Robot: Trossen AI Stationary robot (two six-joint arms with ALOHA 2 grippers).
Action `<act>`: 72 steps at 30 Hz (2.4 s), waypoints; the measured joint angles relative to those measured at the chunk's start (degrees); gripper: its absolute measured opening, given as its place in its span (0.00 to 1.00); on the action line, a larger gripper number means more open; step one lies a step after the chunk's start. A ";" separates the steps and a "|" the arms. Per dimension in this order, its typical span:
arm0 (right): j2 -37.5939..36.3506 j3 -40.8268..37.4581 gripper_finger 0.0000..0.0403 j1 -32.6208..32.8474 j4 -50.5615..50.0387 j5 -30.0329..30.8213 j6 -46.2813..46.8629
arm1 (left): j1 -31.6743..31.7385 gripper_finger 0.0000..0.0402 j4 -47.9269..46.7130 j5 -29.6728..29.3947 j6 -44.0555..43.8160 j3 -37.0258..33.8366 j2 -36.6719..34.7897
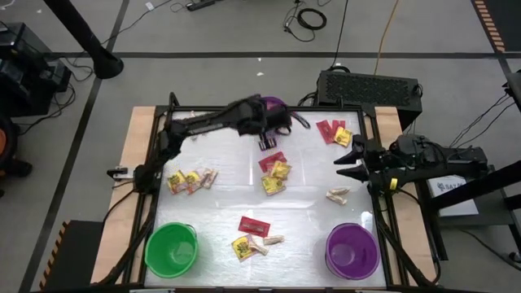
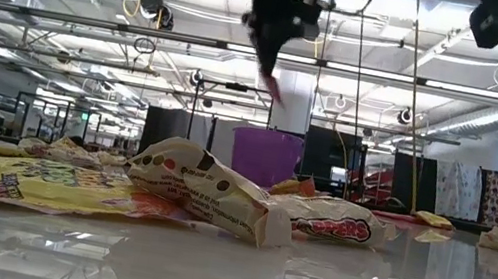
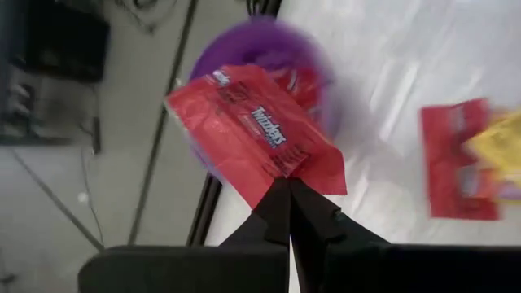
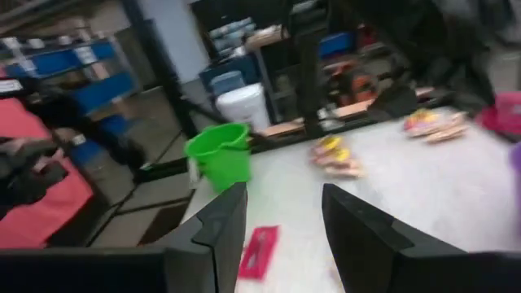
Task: Sort candy by brand, put in halloween buckets
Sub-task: Put the red candy into the top purple bucket, then put the red candy into the green bucket
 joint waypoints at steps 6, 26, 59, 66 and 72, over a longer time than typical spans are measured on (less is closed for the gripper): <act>1.48 0.00 0.38 -0.02 3.07 13.93 -0.61 | 6.57 0.00 2.20 8.17 4.67 -0.17 1.84; 5.10 0.00 0.38 0.04 12.98 30.30 25.83 | 14.01 0.05 6.75 19.85 14.03 -0.18 1.76; 2.81 0.00 0.38 -0.02 -2.83 18.43 19.31 | 11.84 0.40 16.33 22.99 16.76 -0.18 1.80; 0.23 0.00 0.39 -0.02 -15.34 20.08 18.96 | 6.59 0.40 29.71 33.42 15.76 -0.09 4.04; -0.97 0.00 0.39 -0.09 -19.62 22.63 20.11 | 2.74 0.40 39.93 37.77 15.31 -0.09 9.25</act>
